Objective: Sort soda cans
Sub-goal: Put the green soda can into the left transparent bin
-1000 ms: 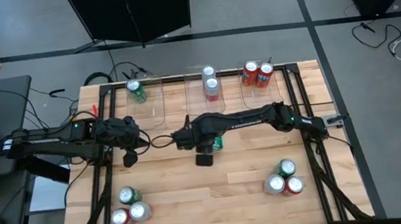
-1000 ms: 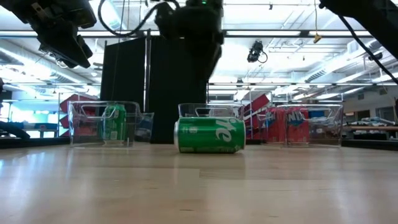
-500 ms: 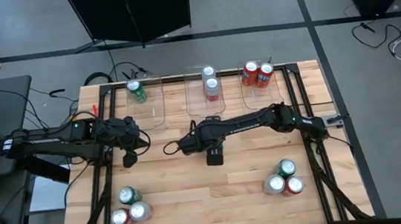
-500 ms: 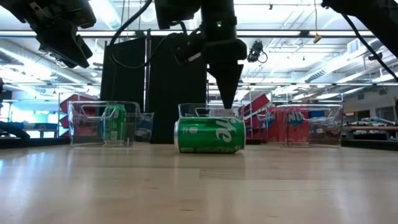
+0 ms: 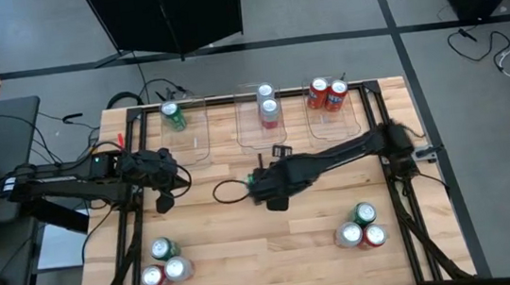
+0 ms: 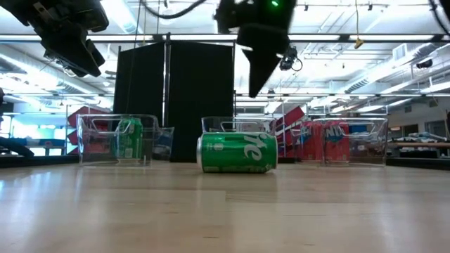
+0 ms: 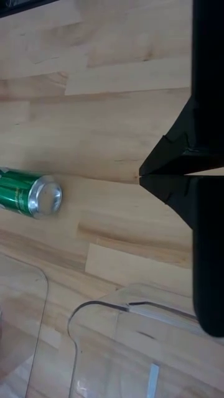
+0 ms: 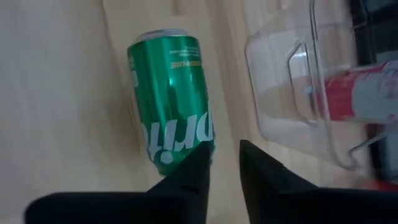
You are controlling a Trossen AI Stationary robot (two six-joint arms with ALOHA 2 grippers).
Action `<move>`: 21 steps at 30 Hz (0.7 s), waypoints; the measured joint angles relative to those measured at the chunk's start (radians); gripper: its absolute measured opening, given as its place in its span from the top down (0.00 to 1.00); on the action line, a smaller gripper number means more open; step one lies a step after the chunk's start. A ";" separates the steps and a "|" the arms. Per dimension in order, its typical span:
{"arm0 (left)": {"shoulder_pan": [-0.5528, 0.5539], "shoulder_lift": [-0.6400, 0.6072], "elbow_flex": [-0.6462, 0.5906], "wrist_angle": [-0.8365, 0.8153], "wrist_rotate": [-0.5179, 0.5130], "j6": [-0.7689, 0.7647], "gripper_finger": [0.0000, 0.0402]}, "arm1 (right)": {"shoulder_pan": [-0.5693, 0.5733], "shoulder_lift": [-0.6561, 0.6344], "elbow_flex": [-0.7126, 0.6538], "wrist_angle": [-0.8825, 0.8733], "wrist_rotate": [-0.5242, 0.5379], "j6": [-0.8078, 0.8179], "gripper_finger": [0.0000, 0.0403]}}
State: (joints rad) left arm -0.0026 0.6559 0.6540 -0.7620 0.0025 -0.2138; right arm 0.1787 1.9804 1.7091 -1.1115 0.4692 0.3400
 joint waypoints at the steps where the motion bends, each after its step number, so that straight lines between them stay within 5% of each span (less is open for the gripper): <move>1: 0.000 0.000 0.000 0.000 0.000 0.000 0.99 | 0.001 -0.036 -0.071 0.065 0.008 0.011 0.85; 12: 0.000 0.000 0.000 0.010 0.000 0.000 0.99 | 0.032 -0.363 -0.739 0.867 0.078 0.049 1.00; 17: 0.000 0.000 0.000 0.010 0.000 -0.004 0.99 | 0.021 -0.380 -0.870 1.090 0.033 0.051 0.97; 21: 0.000 0.000 0.000 0.010 0.000 -0.005 0.99 | 0.000 -0.380 -0.855 1.075 -0.048 0.078 0.89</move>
State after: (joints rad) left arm -0.0025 0.6556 0.6540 -0.7521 0.0021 -0.2185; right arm 0.1785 1.6003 0.8540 -0.0368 0.4215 0.4179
